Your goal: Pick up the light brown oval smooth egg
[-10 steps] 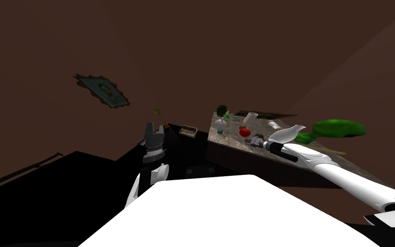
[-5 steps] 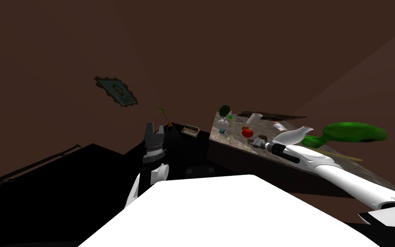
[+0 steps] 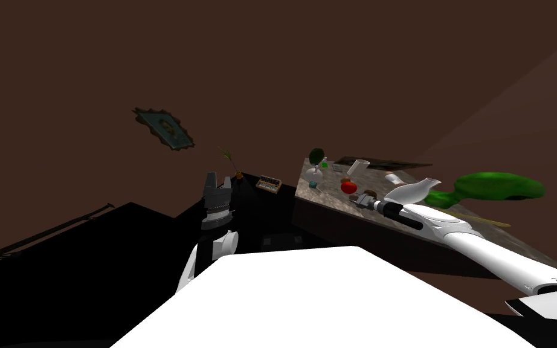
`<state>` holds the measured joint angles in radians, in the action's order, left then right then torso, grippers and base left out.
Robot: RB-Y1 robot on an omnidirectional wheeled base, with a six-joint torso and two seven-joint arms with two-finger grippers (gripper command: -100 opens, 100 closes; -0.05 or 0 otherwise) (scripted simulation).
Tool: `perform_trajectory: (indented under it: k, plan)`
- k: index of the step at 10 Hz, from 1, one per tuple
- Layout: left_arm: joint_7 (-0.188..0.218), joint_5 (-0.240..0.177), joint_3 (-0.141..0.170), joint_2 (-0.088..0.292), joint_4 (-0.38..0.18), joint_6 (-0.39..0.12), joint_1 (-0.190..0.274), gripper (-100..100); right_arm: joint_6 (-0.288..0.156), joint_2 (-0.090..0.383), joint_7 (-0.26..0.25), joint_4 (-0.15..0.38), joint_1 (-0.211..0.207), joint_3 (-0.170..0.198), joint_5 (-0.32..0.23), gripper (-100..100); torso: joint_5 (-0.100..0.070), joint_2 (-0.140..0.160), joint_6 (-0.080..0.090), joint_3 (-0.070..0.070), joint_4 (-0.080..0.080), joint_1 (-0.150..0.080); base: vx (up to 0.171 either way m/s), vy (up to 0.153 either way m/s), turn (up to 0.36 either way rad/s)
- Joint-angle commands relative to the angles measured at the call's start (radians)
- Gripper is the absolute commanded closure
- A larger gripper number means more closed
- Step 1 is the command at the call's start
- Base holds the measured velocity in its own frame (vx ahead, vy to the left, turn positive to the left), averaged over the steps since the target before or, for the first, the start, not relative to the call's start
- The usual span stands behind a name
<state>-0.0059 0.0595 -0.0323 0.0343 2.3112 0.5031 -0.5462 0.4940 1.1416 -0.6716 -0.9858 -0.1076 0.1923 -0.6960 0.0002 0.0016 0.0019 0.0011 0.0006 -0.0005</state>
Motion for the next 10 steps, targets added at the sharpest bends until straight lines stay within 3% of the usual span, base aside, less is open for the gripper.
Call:
perform_trajectory:
  k: [1,8,9,10]
  plan:
    - [0.0,0.0,0.0,0.0,0.0,0.0,0.0,0,0.001,0.007,0.015,-0.031,-0.004,-0.001,-0.018,100,0.0,0.0,0.0,0.0,0.0,0.0,0.045,-0.001,-0.199]
    - [0.0,0.0,0.0,0.0,0.0,0.0,0.0,0,0.025,0.023,0.07,-0.167,-0.012,-0.007,-0.117,100,0.001,-0.004,0.001,-0.002,-0.001,0.001,0.075,0.011,-0.228]
    - [0.0,0.0,0.0,0.0,0.0,0.0,0.0,0,0.027,0.024,0.067,-0.15,-0.005,-0.004,-0.11,100,0.001,-0.003,0.0,-0.002,0.0,0.001,0.024,0.006,-0.042]
    - [0.0,0.0,0.0,0.0,0.0,0.0,0.0,0,0.028,0.025,0.069,-0.151,-0.005,-0.004,-0.111,0,0.0,-0.002,-0.001,-0.001,0.0,0.0,0.0,0.0,0.0]
